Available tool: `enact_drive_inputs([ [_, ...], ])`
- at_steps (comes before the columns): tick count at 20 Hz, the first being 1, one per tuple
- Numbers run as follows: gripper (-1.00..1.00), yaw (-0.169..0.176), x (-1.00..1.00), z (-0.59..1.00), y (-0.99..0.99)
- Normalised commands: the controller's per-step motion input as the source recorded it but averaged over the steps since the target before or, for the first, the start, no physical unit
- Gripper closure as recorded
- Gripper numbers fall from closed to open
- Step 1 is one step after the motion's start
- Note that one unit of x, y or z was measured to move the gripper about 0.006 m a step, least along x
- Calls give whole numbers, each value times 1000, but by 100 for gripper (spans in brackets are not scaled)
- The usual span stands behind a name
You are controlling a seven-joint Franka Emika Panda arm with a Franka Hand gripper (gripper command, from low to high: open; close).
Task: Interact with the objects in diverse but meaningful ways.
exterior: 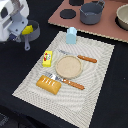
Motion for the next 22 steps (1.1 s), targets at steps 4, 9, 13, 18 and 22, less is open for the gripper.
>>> enact_drive_inputs([
  [4,100,1,281,341,587],
  [9,100,0,493,360,615],
  [13,100,-3,516,333,622],
  [18,100,-11,461,274,644],
  [22,100,-11,456,224,619],
])
